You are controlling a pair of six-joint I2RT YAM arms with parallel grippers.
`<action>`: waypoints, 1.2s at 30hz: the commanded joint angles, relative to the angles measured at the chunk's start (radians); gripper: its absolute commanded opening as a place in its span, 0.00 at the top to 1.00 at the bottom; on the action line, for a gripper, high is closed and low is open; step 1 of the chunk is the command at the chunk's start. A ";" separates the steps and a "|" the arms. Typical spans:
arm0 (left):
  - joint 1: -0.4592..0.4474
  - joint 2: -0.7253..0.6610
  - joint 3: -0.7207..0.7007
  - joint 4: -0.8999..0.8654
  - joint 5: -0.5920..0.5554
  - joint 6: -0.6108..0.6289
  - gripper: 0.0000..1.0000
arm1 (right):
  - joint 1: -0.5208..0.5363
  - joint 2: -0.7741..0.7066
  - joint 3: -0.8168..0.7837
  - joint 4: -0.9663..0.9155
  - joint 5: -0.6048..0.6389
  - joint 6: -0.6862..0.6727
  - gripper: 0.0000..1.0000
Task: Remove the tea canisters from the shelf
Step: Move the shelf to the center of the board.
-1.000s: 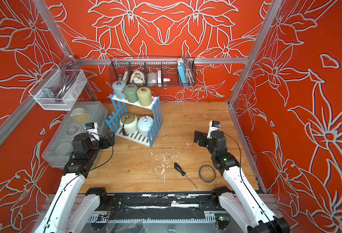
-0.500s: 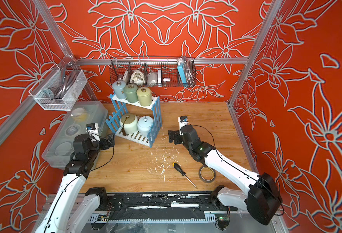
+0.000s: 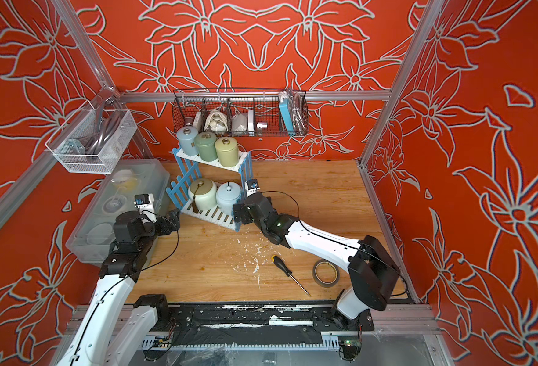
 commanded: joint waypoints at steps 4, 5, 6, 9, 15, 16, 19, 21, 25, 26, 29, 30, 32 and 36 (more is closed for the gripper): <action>-0.002 -0.018 -0.001 0.013 0.008 0.010 0.01 | 0.034 0.104 0.101 -0.037 0.067 0.022 0.01; -0.005 -0.020 -0.005 0.015 0.009 0.015 0.01 | 0.037 0.117 0.113 -0.055 0.085 0.031 0.01; -0.009 -0.023 -0.008 0.023 0.015 0.020 0.01 | 0.037 0.131 0.126 -0.076 0.106 0.053 0.01; -0.011 -0.019 -0.006 0.036 0.021 0.014 0.01 | 0.037 0.170 0.150 -0.113 0.126 0.101 0.01; -0.021 -0.028 -0.013 0.044 0.019 0.021 0.01 | 0.037 0.219 0.176 -0.153 0.141 0.152 0.01; -0.021 -0.025 -0.009 0.041 0.018 0.019 0.01 | 0.037 0.228 0.185 -0.161 0.143 0.147 0.01; -0.023 -0.022 -0.018 0.042 0.011 0.028 0.01 | 0.037 0.239 0.214 -0.226 0.177 0.164 0.01; -0.026 -0.026 -0.024 0.057 0.014 0.034 0.01 | 0.037 0.230 0.191 -0.212 0.186 0.170 0.01; -0.025 -0.014 -0.018 0.048 0.008 0.027 0.01 | 0.037 0.212 0.152 -0.188 0.224 0.156 0.01; -0.025 -0.014 -0.020 0.049 0.008 0.029 0.01 | 0.037 0.207 0.152 -0.195 0.234 0.153 0.01; -0.027 -0.017 -0.021 0.059 0.019 0.028 0.01 | 0.037 0.189 0.121 -0.156 0.253 0.136 0.02; -0.027 -0.015 -0.019 0.057 0.020 0.026 0.01 | 0.037 0.185 0.112 -0.141 0.261 0.125 0.02; -0.026 -0.008 -0.016 0.051 0.008 0.029 0.01 | 0.033 0.180 0.116 -0.155 0.278 0.112 0.04; -0.029 -0.014 -0.020 0.061 -0.006 0.037 0.01 | 0.031 0.146 0.071 -0.108 0.299 0.100 0.11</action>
